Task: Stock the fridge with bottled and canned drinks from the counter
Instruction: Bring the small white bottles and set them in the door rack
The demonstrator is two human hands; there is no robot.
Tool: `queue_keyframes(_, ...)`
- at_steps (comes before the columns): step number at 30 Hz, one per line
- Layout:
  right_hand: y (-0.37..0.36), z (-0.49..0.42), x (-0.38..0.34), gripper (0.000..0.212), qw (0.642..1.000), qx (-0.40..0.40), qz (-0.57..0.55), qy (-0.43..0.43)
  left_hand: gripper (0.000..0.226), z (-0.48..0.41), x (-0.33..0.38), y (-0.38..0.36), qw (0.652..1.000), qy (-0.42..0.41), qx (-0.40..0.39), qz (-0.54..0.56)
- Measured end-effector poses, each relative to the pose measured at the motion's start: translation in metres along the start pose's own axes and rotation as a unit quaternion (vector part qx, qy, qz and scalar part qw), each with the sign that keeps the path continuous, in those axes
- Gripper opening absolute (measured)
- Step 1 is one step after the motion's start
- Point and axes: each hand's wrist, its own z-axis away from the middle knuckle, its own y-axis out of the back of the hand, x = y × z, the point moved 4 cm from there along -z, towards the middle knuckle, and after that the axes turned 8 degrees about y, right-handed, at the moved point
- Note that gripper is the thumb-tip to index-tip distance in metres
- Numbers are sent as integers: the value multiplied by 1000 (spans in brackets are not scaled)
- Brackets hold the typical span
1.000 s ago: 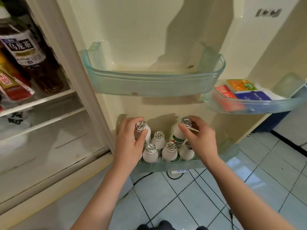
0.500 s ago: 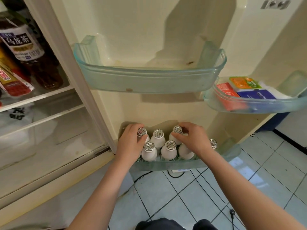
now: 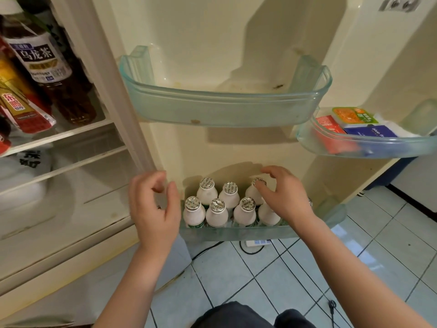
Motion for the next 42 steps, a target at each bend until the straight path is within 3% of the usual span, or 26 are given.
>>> queue_keyframes(3,4,4,-22,30,998,32,-24,51,38,-15,-7,4,999,12,36,21)
queue_keyframes(8,-7,13,-66,22,988,9,-37,148,72,-45,-18,-15,999,-14,-23,-24)
queue_keyframes(13,-29,21,-88,22,979,-37,-34,198,67,-55,-30,-30,997,-55,-45,-14)
queue_keyframes(17,-44,22,-94,26,974,-83,-11,212,64,-53,-42,-36,998,-41,-50,-4)
queue_keyframes(28,-91,15,-93,43,962,-167,58,207,65,-53,-45,-41,996,-90,-22,-12)
queue_keyframes(33,-94,11,-89,31,966,-163,48,194,63,-52,-48,-44,995,-99,-6,-4)
queue_keyframes(42,-96,12,-90,34,969,-150,38,194,63,-52,-49,-44,995,-96,3,-1)
